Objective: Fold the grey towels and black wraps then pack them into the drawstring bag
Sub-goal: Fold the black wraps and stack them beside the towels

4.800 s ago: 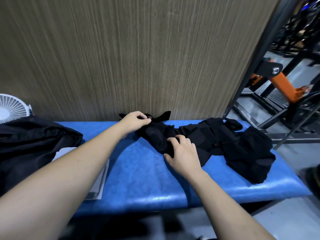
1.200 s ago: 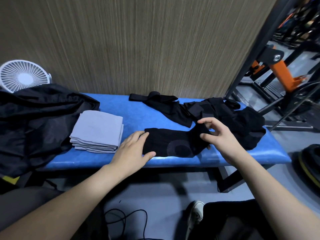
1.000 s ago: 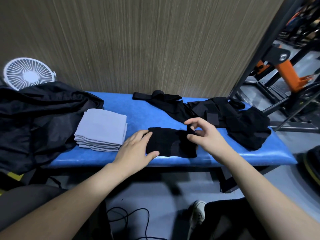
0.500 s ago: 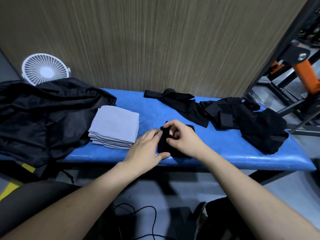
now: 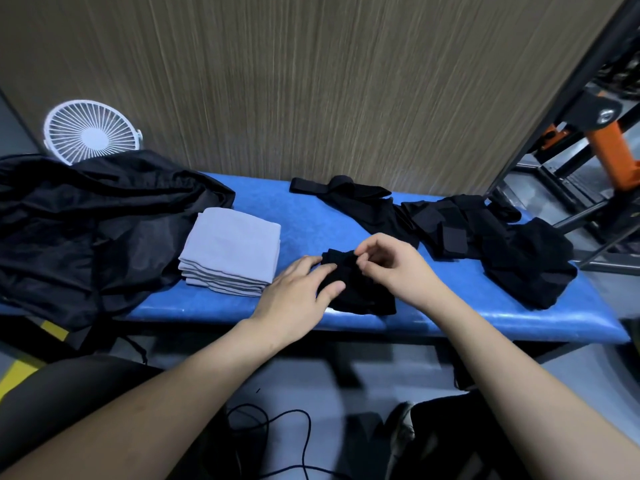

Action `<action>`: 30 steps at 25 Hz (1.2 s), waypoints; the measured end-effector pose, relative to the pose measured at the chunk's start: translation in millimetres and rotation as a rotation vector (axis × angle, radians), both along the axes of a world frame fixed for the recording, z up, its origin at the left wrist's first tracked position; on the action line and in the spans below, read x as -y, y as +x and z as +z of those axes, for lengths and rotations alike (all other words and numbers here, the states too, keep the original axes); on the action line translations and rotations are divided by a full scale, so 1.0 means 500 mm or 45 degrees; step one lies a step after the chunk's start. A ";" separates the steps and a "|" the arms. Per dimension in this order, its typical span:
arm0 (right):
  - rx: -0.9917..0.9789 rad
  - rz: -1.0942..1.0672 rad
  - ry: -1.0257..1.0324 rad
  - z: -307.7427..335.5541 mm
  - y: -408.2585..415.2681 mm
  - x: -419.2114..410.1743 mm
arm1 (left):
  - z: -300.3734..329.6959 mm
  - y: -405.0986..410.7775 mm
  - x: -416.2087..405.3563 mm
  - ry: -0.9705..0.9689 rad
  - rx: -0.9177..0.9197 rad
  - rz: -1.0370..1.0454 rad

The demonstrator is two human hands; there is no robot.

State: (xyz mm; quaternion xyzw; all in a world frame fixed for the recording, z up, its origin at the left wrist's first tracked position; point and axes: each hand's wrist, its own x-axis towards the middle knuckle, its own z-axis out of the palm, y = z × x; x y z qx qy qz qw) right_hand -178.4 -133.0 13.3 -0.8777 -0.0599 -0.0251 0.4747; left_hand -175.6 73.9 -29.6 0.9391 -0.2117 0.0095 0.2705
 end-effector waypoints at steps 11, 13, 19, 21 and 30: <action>-0.103 0.205 -0.679 -0.036 -0.023 0.102 | 0.003 0.000 0.012 0.138 0.117 -0.241; -0.135 0.227 -0.678 -0.036 -0.032 0.106 | 0.004 0.009 0.021 0.151 0.114 -0.261; -0.096 0.167 -0.758 -0.046 -0.057 0.098 | 0.002 0.034 0.051 0.252 0.112 -0.275; -0.148 0.183 -0.820 -0.054 -0.059 0.102 | -0.003 0.036 0.052 0.320 0.082 -0.293; -0.196 0.133 -1.074 -0.041 -0.065 0.092 | -0.013 0.030 0.035 0.418 0.078 -0.218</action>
